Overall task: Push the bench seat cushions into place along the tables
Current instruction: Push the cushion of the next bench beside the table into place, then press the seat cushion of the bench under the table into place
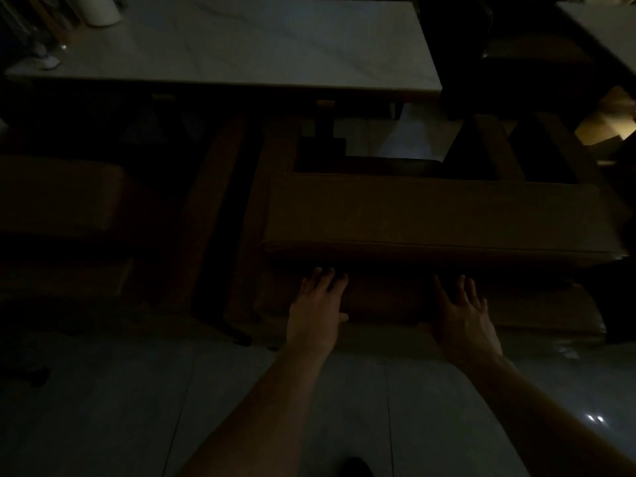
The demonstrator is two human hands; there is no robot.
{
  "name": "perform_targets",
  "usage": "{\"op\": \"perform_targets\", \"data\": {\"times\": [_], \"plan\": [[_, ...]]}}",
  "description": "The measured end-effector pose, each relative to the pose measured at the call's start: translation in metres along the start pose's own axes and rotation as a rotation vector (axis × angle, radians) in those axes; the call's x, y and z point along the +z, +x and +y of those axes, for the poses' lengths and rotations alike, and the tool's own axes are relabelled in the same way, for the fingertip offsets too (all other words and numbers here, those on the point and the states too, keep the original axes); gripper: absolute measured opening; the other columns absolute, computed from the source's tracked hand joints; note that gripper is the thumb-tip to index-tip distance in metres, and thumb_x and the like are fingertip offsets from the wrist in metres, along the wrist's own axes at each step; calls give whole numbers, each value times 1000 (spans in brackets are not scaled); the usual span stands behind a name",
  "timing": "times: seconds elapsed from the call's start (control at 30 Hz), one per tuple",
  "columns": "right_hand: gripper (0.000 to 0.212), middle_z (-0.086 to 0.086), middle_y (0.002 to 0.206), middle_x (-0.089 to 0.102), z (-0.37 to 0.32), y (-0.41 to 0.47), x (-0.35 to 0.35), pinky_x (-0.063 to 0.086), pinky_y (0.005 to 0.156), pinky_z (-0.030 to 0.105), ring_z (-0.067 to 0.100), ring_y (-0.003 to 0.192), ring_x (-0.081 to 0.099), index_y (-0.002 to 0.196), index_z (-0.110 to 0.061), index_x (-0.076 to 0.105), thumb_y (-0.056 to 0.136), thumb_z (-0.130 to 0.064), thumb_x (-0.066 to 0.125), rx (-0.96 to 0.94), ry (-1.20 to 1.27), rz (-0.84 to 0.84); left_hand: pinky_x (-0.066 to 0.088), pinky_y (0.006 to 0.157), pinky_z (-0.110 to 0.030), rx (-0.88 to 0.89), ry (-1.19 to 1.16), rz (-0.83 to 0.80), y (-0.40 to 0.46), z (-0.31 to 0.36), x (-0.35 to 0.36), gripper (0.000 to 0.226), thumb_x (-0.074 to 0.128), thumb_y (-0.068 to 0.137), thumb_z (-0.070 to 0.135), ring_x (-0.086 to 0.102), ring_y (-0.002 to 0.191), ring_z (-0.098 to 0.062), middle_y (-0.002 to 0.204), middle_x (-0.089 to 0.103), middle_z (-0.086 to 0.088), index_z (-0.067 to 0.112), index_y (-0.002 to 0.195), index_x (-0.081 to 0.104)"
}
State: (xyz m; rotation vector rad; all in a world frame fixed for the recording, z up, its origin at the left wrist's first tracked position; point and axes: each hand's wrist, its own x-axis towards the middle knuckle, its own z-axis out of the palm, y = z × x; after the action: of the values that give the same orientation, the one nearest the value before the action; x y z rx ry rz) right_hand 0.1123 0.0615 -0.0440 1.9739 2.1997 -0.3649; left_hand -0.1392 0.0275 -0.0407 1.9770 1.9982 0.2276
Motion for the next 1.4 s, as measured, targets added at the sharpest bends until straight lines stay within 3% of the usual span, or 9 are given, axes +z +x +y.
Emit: {"op": "perform_targets", "data": {"times": [0.13, 0.4, 0.73, 0.87, 1.07, 1.2, 1.4], "plan": [[97, 23, 163, -10, -4, -1, -10, 12, 122, 56, 41, 150, -9, 157, -28, -12, 92, -57, 55, 19, -7, -54, 20, 118, -43, 3, 18, -39, 2, 2, -3, 74, 64, 91, 35, 9, 149, -26, 161, 21, -2, 27, 152, 24], [95, 16, 165, -1, -16, -38, -44, 14, 122, 54, 35, 152, 0, 157, -32, -6, 91, -55, 59, 21, 52, -74, 13, 120, -45, 82, 117, -51, -10, 20, -38, 89, 50, 84, 71, 13, 147, -27, 161, 19, -3, 31, 154, 13], [96, 11, 166, 2, -18, -99, -111, 13, 122, 54, 33, 152, 2, 158, -31, 2, 88, -41, 66, 47, 85, -112, 11, 121, -48, 138, 126, -119, -46, 68, -102, 94, 51, 81, 75, 10, 149, -25, 163, 15, -2, 32, 154, 10], [90, 11, 166, 3, 0, -129, -142, 13, 122, 54, 33, 152, 3, 158, -29, 7, 89, -47, 62, 33, 126, -88, 12, 121, -48, 149, 129, -127, -55, 102, -117, 94, 49, 80, 77, 10, 149, -24, 163, 14, 0, 34, 154, 10], [88, 12, 166, 3, 79, -169, -174, 13, 122, 54, 32, 152, 3, 158, -29, 8, 90, -55, 57, 56, 163, -3, 11, 121, -45, 176, 140, -118, -66, 194, -125, 93, 48, 80, 78, 12, 149, -21, 163, 14, 1, 35, 154, 11], [85, 13, 166, 5, 178, -199, -192, 14, 121, 54, 33, 152, 4, 158, -29, 9, 91, -52, 56, 102, 182, 53, 11, 121, -44, 228, 123, -114, -73, 293, -107, 92, 46, 80, 79, 13, 148, -21, 163, 15, 3, 36, 154, 11], [87, 14, 163, 14, 337, -237, -196, 23, 119, 52, 34, 149, 16, 157, -29, 13, 88, -62, 56, 206, 186, 92, 18, 119, -44, 284, 73, -108, -87, 444, -69, 90, 48, 81, 76, 16, 147, -23, 162, 16, 4, 35, 154, 14]]}}
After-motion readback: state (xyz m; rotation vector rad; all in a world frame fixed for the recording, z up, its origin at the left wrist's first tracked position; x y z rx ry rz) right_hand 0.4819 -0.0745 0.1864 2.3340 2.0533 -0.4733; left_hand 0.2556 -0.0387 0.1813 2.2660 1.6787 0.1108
